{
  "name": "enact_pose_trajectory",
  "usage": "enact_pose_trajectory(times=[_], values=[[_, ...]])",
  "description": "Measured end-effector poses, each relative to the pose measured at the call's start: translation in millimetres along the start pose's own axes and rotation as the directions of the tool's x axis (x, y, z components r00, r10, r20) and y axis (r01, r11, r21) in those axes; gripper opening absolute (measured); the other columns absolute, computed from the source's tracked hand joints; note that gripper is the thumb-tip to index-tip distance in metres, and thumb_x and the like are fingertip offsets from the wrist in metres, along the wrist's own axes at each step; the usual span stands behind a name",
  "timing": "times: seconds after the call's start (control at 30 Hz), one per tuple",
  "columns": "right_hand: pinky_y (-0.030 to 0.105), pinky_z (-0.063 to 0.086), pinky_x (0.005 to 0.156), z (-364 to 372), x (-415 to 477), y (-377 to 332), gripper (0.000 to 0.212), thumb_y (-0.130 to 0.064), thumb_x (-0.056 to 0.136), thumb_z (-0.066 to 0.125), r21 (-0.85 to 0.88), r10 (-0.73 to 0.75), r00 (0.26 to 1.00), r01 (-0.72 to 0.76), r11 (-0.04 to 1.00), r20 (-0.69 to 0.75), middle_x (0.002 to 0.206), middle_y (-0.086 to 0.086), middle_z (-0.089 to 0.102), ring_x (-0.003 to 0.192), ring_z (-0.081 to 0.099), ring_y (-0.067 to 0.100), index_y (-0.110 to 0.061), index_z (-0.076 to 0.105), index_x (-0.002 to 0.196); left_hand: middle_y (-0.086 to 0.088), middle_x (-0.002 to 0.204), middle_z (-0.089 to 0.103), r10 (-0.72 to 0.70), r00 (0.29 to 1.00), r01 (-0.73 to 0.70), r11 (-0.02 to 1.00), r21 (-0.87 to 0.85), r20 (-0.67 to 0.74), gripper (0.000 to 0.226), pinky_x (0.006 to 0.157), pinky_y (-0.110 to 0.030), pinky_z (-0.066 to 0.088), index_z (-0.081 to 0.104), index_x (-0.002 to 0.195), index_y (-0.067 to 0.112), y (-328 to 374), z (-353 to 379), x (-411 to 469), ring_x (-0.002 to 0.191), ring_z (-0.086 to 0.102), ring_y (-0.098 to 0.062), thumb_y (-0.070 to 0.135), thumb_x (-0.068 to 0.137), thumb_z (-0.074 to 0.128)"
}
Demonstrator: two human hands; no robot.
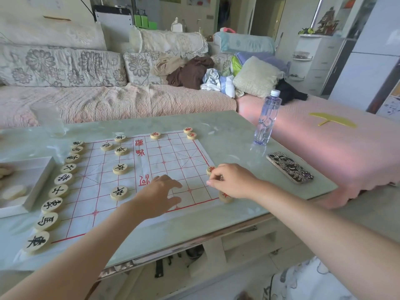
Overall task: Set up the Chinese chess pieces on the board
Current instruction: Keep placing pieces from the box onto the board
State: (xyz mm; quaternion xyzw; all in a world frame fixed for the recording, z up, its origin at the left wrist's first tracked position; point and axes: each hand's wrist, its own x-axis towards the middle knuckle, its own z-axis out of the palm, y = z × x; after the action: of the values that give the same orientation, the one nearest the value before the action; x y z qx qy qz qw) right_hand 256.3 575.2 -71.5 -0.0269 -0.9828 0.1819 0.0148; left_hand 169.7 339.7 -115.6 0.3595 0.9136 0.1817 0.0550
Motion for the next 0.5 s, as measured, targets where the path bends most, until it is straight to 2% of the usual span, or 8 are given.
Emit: enact_pose_trajectory(times=[0.1, 0.23, 0.43, 0.5], values=[[0.032, 0.052, 0.081, 4, 17, -26, 0.022, -0.044, 0.092, 0.06, 0.044, -0.035, 0.999, 0.034, 0.998, 0.013, 0.089, -0.013, 0.068, 0.087, 0.062, 0.009, -0.026, 0.071, 0.086, 0.011, 0.117, 0.052, -0.029, 0.998, 0.028, 0.999, -0.016, -0.064, 0.036, 0.095, -0.03, 0.041, 0.055, 0.126, 0.034, -14, -12, -4, 0.113, 0.047, -0.011, 0.041, 0.091, 0.059], [0.035, 0.052, 0.089, 12, 47, -73, 0.017, -0.039, 0.093, 0.061, 0.113, -0.125, 0.991, 0.118, 0.987, 0.051, 0.097, -0.013, 0.071, 0.096, 0.064, 0.011, -0.027, 0.072, 0.091, 0.012, 0.101, 0.055, -0.083, 0.986, 0.074, 0.995, -0.065, -0.146, 0.028, 0.081, -0.026, 0.047, 0.061, 0.117, 0.033, -38, -33, -11, 0.094, 0.054, -0.009, 0.038, 0.089, 0.062], [0.032, 0.05, 0.084, 42, 95, -155, 0.005, -0.036, 0.092, 0.065, 0.202, -0.239, 0.969, 0.222, 0.954, 0.068, 0.098, -0.01, 0.07, 0.094, 0.063, 0.013, -0.032, 0.068, 0.092, 0.007, 0.099, 0.057, -0.182, 0.945, 0.174, 0.983, -0.054, -0.271, 0.028, 0.073, -0.028, 0.044, 0.062, 0.117, 0.025, -96, -75, -36, 0.084, 0.055, -0.013, 0.032, 0.089, 0.062], [0.029, 0.047, 0.081, 58, 109, -183, 0.008, -0.035, 0.091, 0.067, 0.231, -0.277, 0.956, 0.249, 0.94, 0.095, 0.101, -0.009, 0.068, 0.094, 0.062, 0.014, -0.032, 0.067, 0.098, 0.006, 0.1, 0.058, -0.229, 0.929, 0.232, 0.972, -0.026, -0.291, 0.03, 0.073, -0.028, 0.043, 0.061, 0.117, 0.025, -122, -89, -50, 0.083, 0.056, -0.013, 0.034, 0.089, 0.062]])
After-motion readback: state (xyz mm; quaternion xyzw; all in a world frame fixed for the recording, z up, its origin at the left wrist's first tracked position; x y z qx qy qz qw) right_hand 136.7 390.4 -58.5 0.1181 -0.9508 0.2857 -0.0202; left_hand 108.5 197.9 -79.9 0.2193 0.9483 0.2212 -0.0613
